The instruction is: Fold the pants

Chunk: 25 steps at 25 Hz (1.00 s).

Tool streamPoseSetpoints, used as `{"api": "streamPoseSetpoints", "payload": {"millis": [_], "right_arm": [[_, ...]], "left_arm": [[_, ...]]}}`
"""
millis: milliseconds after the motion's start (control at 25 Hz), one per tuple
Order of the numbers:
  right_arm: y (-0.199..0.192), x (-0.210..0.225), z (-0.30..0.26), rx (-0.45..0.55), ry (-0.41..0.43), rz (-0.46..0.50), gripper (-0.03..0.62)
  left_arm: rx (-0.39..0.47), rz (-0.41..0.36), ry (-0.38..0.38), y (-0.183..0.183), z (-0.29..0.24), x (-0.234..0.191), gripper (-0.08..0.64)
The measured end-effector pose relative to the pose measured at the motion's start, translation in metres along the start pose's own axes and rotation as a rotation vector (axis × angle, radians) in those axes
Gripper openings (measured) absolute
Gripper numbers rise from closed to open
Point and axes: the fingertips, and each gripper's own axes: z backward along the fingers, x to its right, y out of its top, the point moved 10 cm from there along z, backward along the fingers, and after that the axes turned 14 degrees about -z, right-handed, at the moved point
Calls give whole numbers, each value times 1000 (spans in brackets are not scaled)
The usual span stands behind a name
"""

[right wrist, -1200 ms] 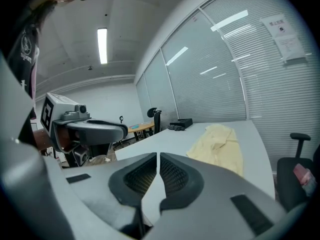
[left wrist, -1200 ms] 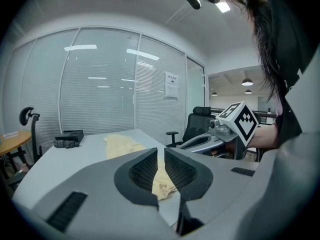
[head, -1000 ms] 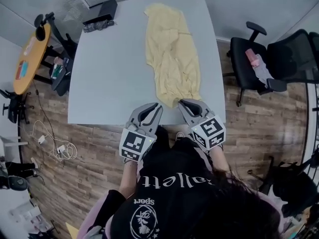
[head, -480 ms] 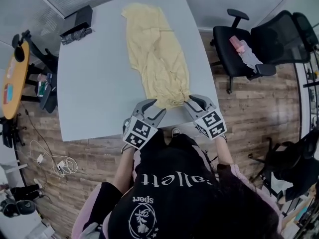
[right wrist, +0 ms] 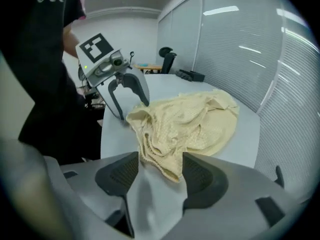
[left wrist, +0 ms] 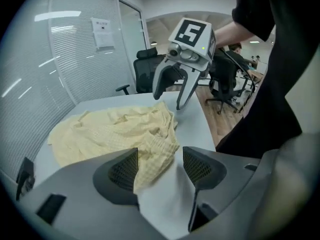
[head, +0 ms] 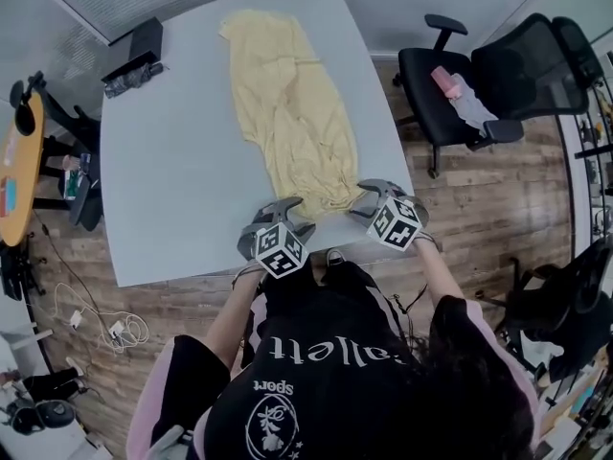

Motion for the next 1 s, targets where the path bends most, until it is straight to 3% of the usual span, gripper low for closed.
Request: {"api": "streamPoseSetpoints", "payload": {"millis": [200, 320, 480, 640, 760, 1000], "right_arm": [[3, -1, -27, -142, 5, 271, 261], [5, 3, -39, -162, 7, 293, 261], [5, 8, -46, -123, 33, 150, 196], [2, 9, -45, -52, 11, -22, 141], [3, 4, -39, 14, -27, -119, 114], [17, -1, -10, 177, -58, -329, 101]], "left_arm": [[10, -6, -3, 2, -12, -4, 281], [15, 7, -3, 1, -18, -7, 281], [19, 32, -4, -7, -21, -12, 262], [46, 112, -6, -14, -17, -18, 129], [66, 104, 6, -13, -9, -16, 67], [175, 194, 77, -12, 25, -27, 55]]}}
